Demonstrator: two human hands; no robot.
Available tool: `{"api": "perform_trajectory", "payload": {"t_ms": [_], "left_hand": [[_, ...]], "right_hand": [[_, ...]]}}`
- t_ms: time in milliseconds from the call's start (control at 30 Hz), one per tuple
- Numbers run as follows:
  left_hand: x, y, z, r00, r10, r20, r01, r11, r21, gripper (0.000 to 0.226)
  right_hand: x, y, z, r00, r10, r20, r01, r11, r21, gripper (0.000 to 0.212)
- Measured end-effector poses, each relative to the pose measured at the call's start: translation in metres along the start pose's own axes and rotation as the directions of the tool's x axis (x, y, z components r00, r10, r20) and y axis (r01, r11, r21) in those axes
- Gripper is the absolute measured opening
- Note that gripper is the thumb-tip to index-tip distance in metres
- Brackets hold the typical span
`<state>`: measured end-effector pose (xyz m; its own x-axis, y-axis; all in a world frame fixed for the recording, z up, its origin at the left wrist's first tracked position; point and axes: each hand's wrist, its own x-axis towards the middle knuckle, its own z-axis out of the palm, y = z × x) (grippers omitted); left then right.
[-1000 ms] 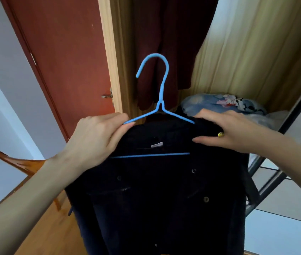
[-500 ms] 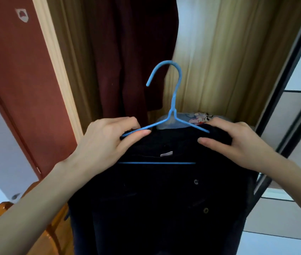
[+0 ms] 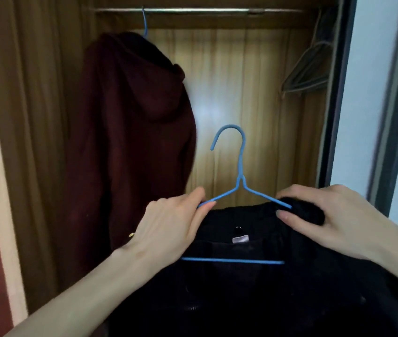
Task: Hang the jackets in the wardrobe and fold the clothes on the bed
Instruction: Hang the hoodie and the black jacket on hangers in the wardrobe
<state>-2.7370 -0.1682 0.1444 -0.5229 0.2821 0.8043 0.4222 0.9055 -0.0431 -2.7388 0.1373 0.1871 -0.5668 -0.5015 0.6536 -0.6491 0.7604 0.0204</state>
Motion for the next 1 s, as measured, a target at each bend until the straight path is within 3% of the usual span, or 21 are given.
{"api": "perform_trajectory", "payload": {"t_ms": [133,333,533,767,1000], "left_hand": [[0.034,0.003,0.025,1.0,-0.003,0.01,0.003,1.0,-0.021,0.042],[0.106,-0.016,0.034,0.997,0.059,0.049,-0.056,0.997,-0.055,0.03],[0.174,-0.045,0.041,1.0,0.01,0.022,-0.009,0.999,-0.041,0.035],[0.244,-0.087,0.053,0.99,-0.112,-0.09,0.086,0.964,-0.253,0.034],[0.293,-0.125,0.053,0.975,-0.167,-0.148,0.095,0.91,-0.403,0.035]], "right_hand": [[0.015,0.019,-0.018,0.999,0.046,0.004,-0.046,0.994,0.097,0.023],[0.053,0.025,-0.033,0.979,0.165,-0.121,-0.174,0.982,-0.069,0.02],[0.114,0.017,-0.041,0.939,0.26,-0.224,-0.301,0.938,-0.173,0.025],[0.189,0.015,-0.047,0.902,0.275,-0.334,-0.332,0.935,-0.127,0.022],[0.266,0.012,-0.032,0.858,0.32,-0.401,-0.395,0.911,-0.118,0.028]]}}
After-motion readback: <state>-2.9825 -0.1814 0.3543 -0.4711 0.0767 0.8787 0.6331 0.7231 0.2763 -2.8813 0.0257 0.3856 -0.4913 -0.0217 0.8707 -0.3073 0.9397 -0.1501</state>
